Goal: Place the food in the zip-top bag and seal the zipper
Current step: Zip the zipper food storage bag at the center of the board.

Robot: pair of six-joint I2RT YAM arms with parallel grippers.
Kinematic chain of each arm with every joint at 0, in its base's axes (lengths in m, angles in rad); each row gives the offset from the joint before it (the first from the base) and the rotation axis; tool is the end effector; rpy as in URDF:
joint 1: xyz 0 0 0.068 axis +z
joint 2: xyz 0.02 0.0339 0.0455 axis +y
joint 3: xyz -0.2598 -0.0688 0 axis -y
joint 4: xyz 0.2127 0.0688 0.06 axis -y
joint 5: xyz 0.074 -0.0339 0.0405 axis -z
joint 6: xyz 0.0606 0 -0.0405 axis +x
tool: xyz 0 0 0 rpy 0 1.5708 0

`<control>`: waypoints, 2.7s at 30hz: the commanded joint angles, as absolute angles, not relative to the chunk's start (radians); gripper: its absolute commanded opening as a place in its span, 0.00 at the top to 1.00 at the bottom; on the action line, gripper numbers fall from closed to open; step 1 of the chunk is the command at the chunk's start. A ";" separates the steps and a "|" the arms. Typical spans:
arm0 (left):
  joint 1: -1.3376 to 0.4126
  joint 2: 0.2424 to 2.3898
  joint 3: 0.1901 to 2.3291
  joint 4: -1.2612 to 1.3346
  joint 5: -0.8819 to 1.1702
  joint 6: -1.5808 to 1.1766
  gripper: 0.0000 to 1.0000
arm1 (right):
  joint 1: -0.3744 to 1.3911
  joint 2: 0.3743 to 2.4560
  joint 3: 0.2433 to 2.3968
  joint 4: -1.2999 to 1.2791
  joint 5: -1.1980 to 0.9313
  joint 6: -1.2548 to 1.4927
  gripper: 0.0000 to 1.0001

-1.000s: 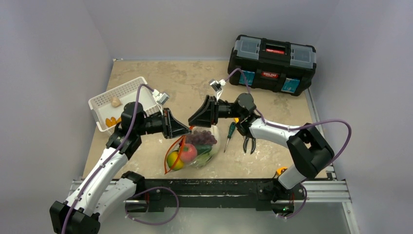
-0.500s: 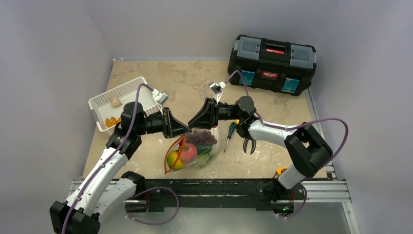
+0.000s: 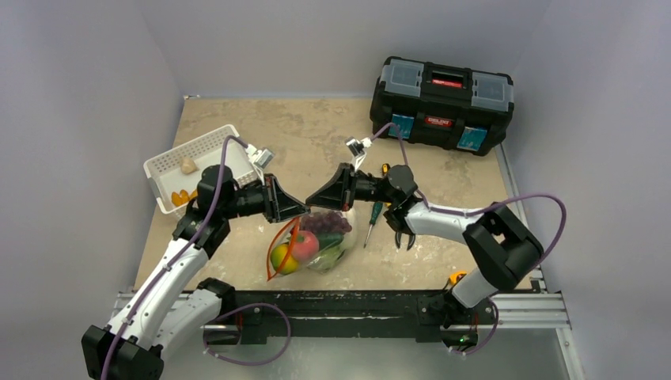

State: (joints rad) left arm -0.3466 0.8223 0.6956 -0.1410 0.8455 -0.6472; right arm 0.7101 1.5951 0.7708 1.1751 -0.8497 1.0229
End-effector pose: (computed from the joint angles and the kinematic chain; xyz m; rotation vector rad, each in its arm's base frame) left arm 0.1463 -0.1010 0.3063 0.3593 1.9721 -1.4391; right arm 0.2144 0.2443 0.2970 -0.6689 1.5056 1.9131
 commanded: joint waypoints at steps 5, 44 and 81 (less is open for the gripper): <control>-0.338 0.823 0.765 -0.150 0.863 -0.654 1.00 | 0.708 1.353 0.697 0.972 -0.397 0.848 1.00; -0.327 0.875 1.062 -0.974 0.838 -0.141 1.00 | 0.509 1.395 0.632 1.001 -0.349 0.795 1.00; -0.488 1.338 1.058 -0.714 0.742 -0.232 1.00 | 0.587 1.224 0.923 0.334 -0.558 0.365 0.22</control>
State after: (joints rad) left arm -0.4854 1.1934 1.1164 -0.8284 0.6971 -0.2077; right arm 0.5880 1.2354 0.9401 0.2852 -0.5827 0.3222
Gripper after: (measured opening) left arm 0.116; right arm 0.782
